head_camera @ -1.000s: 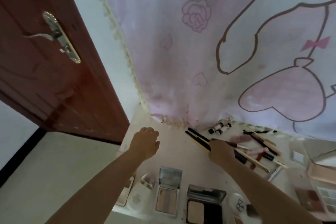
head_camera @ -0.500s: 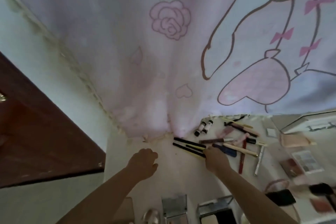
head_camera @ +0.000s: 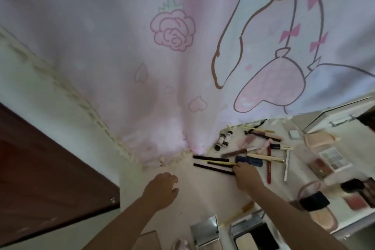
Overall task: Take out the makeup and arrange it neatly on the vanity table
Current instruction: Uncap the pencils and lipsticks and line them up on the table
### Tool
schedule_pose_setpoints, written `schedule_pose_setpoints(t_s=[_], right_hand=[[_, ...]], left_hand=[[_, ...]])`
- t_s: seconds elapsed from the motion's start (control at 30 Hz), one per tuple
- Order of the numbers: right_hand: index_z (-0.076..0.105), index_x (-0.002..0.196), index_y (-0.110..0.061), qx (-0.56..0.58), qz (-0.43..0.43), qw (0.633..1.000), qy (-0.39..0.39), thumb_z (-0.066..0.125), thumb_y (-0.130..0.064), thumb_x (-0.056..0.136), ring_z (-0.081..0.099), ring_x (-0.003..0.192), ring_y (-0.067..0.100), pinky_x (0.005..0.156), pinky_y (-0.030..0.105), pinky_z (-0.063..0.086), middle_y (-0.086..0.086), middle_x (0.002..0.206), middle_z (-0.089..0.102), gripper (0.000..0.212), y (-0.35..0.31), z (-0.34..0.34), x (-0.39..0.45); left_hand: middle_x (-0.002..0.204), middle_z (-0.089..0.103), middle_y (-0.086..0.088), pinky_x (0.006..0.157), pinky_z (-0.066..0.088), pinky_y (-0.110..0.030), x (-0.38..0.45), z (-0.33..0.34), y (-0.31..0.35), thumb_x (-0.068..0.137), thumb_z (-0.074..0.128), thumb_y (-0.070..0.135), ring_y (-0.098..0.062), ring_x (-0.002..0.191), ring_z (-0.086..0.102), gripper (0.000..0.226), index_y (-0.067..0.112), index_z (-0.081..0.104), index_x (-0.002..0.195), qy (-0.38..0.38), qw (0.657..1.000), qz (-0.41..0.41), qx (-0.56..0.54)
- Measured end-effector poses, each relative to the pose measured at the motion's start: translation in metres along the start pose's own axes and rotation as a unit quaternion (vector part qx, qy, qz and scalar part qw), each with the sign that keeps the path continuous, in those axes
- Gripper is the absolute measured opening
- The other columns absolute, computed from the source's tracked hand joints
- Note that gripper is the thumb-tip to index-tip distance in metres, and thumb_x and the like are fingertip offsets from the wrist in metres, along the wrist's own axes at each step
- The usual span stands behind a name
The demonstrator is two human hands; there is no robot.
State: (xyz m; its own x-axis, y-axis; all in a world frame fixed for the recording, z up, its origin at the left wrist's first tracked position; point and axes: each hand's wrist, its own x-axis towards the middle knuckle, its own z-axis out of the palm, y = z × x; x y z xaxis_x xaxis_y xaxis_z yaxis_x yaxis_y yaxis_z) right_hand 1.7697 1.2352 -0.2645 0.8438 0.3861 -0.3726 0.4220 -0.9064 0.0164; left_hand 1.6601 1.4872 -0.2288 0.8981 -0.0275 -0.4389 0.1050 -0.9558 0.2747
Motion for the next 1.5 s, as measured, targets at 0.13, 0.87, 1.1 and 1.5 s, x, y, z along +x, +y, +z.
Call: schedule_pose_setpoints(t_s=[0.13,0.87,1.1,1.5], right_hand=[[0.047,0.122,-0.009,0.073,-0.032,0.997,0.006,0.043,-0.008,0.09,0.052,0.11,0.022,0.088,0.03,0.043,0.009,0.129,0.043,0.032,0.005,-0.013,-0.007],[0.056,0.104,-0.015,0.084,-0.351,0.927,0.107,0.036,-0.031,0.098,0.052,0.067,0.014,0.06,0.02,0.036,0.004,0.086,0.064,0.025,0.0,-0.19,-0.07],[0.053,0.093,-0.015,0.067,-0.376,0.917,0.115,0.035,-0.026,0.099,0.043,0.066,0.013,0.055,0.018,0.026,-0.009,0.067,0.044,0.022,-0.029,-0.201,-0.061],[0.054,0.101,-0.007,0.031,-0.379,0.914,0.144,0.033,-0.027,0.099,0.047,0.073,0.014,0.067,0.02,0.034,0.005,0.089,0.058,0.029,-0.056,-0.193,-0.05]], left_hand=[[0.141,0.039,0.0,0.106,0.03,-0.025,0.001,0.001,0.013,0.096,0.038,0.033,-0.015,0.13,0.033,0.043,0.02,0.037,0.137,0.022,1.0,0.0,-0.012],[0.078,0.052,0.006,0.064,0.039,-0.026,-0.056,-0.107,0.053,0.097,0.028,0.046,-0.014,0.072,0.055,0.033,0.02,0.05,0.099,0.252,0.959,0.045,0.121],[0.061,0.047,0.008,0.05,0.029,-0.022,-0.066,-0.131,0.027,0.097,0.035,0.04,-0.014,0.059,0.046,0.027,0.018,0.05,0.09,0.21,0.972,0.048,0.091],[0.055,0.043,0.011,0.048,0.032,-0.015,-0.083,-0.149,0.0,0.096,0.039,0.036,-0.002,0.048,0.039,0.033,0.034,0.039,0.064,0.147,0.987,0.055,0.018]])
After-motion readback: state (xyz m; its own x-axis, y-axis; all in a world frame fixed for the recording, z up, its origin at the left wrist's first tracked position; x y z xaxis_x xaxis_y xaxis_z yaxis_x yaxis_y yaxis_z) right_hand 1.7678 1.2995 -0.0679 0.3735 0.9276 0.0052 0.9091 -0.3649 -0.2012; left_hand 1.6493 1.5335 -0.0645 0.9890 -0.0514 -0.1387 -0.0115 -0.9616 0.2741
